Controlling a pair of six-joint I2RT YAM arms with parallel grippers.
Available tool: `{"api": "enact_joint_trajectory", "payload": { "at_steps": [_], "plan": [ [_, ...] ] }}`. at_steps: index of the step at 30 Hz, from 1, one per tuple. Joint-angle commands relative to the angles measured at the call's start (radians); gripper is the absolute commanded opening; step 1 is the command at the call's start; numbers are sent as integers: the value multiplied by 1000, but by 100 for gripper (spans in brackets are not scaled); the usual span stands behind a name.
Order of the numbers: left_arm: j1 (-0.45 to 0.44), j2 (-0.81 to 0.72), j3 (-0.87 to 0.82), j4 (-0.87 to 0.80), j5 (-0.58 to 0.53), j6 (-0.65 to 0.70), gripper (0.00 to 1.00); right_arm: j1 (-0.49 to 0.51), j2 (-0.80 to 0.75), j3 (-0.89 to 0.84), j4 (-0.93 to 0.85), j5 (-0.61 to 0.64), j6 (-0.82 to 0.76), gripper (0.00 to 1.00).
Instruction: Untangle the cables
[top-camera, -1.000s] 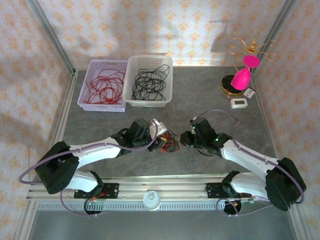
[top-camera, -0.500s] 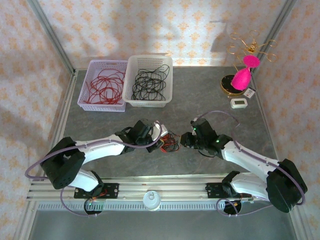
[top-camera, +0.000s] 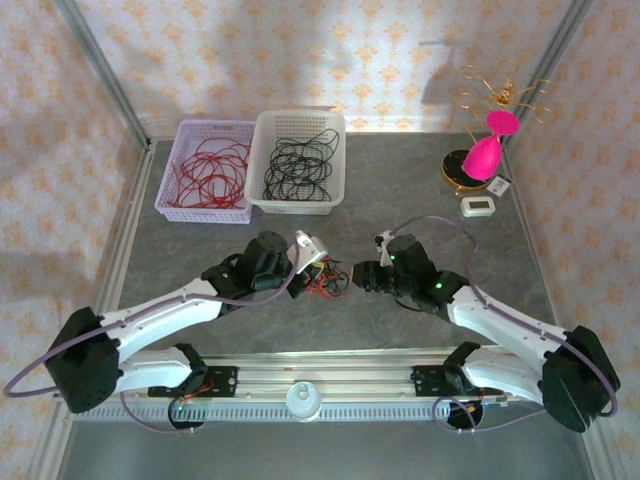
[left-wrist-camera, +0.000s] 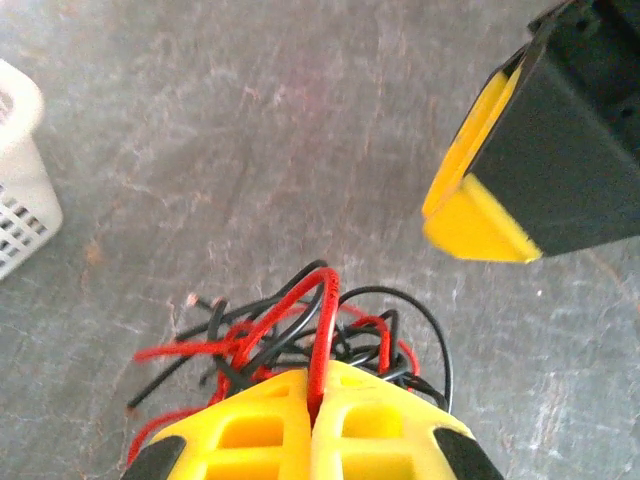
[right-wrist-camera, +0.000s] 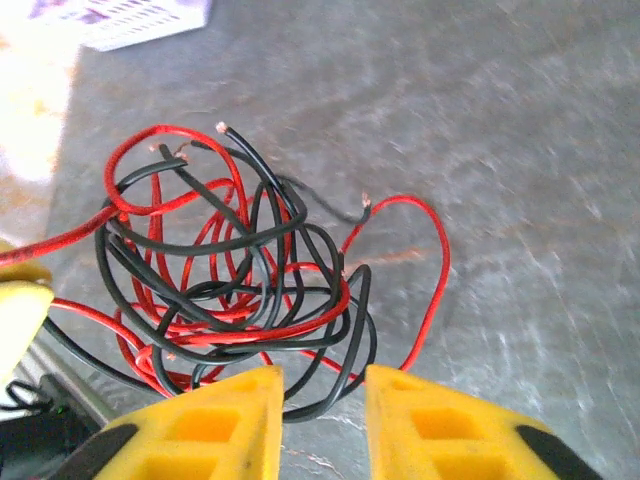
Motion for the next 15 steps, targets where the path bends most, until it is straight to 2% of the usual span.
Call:
{"api": "enact_joint_trajectory", "payload": {
  "at_steps": [1,8,11,15],
  "plan": [
    [-10,-46,-21,-2,17,-30,0,7,-58,34,120,-32,-113,33],
    [-9,-81,-13,16,42,-47,0,7,-146,-24,386,-93,-254,38],
    [-9,-91,-1,5,59,-43,0,7,-152,-79,527,-146,-365,39],
    [-10,-86,39,-53,87,-26,0,8,-142,-135,669,-142,-534,42]
  ]
}}
